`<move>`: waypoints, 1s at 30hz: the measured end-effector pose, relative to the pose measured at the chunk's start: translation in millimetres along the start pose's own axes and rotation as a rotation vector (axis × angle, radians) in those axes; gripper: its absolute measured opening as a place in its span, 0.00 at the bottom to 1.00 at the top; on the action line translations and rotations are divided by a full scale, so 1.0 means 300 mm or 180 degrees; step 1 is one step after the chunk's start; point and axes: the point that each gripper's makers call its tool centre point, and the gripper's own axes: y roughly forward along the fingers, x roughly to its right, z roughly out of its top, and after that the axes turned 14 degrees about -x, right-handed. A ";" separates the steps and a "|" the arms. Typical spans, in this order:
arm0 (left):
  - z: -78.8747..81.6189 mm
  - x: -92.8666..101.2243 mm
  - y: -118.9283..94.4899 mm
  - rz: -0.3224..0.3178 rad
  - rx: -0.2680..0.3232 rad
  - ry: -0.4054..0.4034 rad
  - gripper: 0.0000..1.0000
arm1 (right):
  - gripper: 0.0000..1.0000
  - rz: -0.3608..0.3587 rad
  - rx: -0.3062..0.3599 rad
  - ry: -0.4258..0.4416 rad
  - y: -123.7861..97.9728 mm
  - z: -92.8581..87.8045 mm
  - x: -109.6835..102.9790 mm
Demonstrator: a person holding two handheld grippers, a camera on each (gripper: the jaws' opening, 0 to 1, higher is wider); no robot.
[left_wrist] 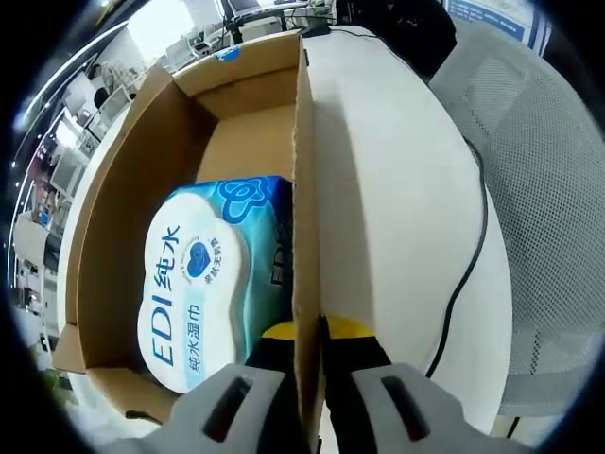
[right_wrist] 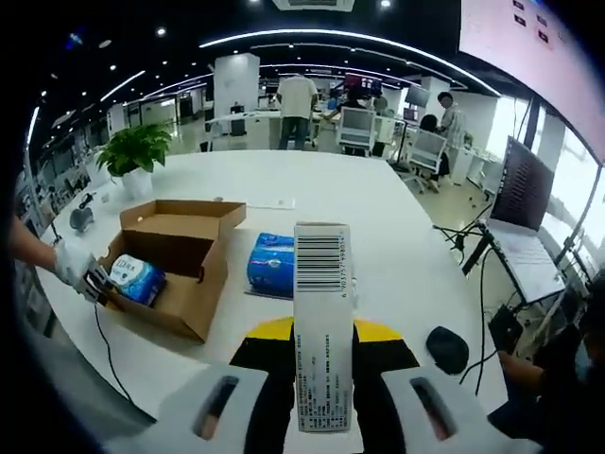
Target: Operate the shoe box by opening the lid, removing the specified soft item, and placing it in the target area until the item is outside and the box remains undamaged.
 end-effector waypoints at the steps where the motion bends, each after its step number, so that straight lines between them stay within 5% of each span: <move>1: -0.001 -0.001 0.000 -0.0002 -0.0001 -0.0003 0.02 | 0.18 0.0024 0.0052 0.0020 0.002 0.008 0.002; 9: -0.001 -0.002 0.001 0.0002 0.0003 0.0001 0.02 | 0.18 0.0007 -0.0126 0.0118 0.070 -0.032 0.057; 16: -0.001 -0.001 0.001 -0.0002 0.0004 0.0000 0.02 | 0.18 -0.0111 -0.0212 -0.0162 0.102 -0.045 0.100; 30: -0.001 -0.004 0.000 -0.0007 0.0005 0.0015 0.02 | 0.18 0.0108 -0.0395 -0.0002 0.193 -0.033 0.118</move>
